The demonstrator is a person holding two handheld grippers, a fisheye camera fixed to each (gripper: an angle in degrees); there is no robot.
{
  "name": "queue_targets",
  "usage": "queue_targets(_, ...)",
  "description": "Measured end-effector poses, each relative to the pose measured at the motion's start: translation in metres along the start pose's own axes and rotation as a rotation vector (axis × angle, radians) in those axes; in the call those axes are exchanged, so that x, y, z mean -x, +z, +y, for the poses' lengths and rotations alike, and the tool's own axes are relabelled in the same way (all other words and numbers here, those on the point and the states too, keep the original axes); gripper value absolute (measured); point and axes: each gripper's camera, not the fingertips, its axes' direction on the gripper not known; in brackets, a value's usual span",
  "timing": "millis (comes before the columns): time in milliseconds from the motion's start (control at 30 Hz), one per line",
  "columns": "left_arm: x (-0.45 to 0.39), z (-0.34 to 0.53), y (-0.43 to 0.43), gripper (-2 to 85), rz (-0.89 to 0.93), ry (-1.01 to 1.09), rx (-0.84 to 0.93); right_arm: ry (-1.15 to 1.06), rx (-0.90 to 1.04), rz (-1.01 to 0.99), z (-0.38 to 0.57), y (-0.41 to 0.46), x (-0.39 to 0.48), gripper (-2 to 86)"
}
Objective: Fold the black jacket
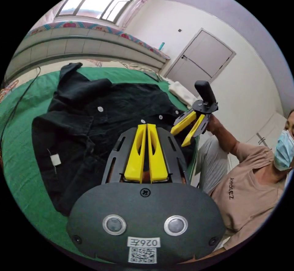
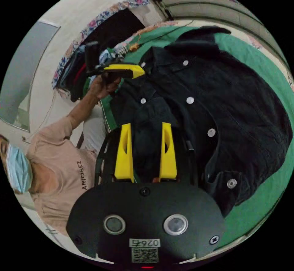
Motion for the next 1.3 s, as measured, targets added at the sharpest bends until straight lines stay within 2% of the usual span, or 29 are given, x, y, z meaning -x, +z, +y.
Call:
queue_targets(67,-0.001,-0.001,0.039,-0.9,-0.06,-0.01,0.224,-0.065,0.167,0.177,0.003,0.019,0.021,0.7)
queue_targets(133,-0.001,0.003,0.063,-0.9,-0.148,0.034,0.352,-0.064,0.24,0.257,0.023,0.009,0.034,-0.2)
queue_targets(267,-0.004,-0.004,0.058,-0.9,-0.121,0.061,0.369,0.149,0.436,0.259,0.105,-0.005,0.012,-0.8)
queue_targets(333,-0.008,-0.008,0.042,-0.9,-0.164,0.081,0.328,0.173,0.355,0.195,0.134,-0.021,0.01,-0.7)
queue_targets(433,-0.004,-0.015,-0.01,-0.5,-0.266,0.061,0.099,0.18,-0.035,0.17,0.171,-0.083,0.012,-0.3)
queue_targets(500,0.008,-0.019,-0.043,0.2,-0.332,0.001,-0.057,0.296,-0.436,0.146,0.198,-0.139,-0.016,1.5)
queue_targets(533,0.018,-0.022,-0.059,2.6,-0.365,-0.033,-0.123,0.342,-0.512,0.113,0.204,-0.149,-0.027,2.6)
queue_targets(600,0.037,-0.033,-0.068,13.5,-0.363,-0.04,-0.156,0.401,-0.676,-0.011,0.216,-0.169,-0.069,7.1)
queue_targets(633,0.055,-0.044,-0.067,26.8,-0.36,-0.093,-0.156,0.422,-0.688,-0.014,0.216,-0.171,-0.078,8.7)
queue_targets(700,0.079,-0.062,-0.057,35.3,-0.377,-0.132,-0.135,0.503,-0.692,0.127,0.205,-0.174,-0.106,12.7)
queue_targets(767,0.113,-0.091,-0.033,35.1,-0.354,-0.156,-0.087,0.556,-0.68,0.175,0.19,-0.171,-0.129,15.7)
queue_targets(867,0.161,-0.127,0.016,30.8,-0.199,-0.244,0.043,0.591,-0.599,0.01,0.151,-0.151,-0.161,18.4)
queue_targets(900,0.17,-0.132,0.027,28.4,-0.172,-0.276,0.084,0.617,-0.623,0.174,0.146,-0.156,-0.145,17.3)
queue_targets(933,0.177,-0.138,0.039,23.7,-0.258,-0.345,0.141,0.589,-0.61,0.221,0.142,-0.157,-0.135,12.9)
queue_targets(967,0.171,-0.14,0.038,15.4,-0.393,-0.353,0.155,0.49,-0.556,0.183,0.133,-0.157,-0.119,4.2)
queue_targets(1033,0.167,-0.138,0.035,7.2,-0.442,-0.36,0.173,0.351,-0.54,0.112,0.131,-0.166,-0.086,3.0)
queue_targets(1100,0.157,-0.126,0.012,4.4,-0.367,-0.314,0.054,0.231,-0.65,0.224,0.151,-0.198,-0.012,1.8)
queue_targets(1133,0.148,-0.112,-0.01,3.9,-0.312,-0.276,-0.064,0.203,-0.683,0.273,0.158,-0.207,0.011,1.5)
queue_targets(1200,0.132,-0.09,-0.042,3.6,-0.279,-0.234,-0.221,0.127,-0.761,0.575,0.182,-0.233,0.099,0.5)
queue_targets(1300,0.118,-0.069,-0.072,3.9,-0.299,-0.201,-0.392,0.119,-0.756,0.94,0.188,-0.249,0.151,0.8)
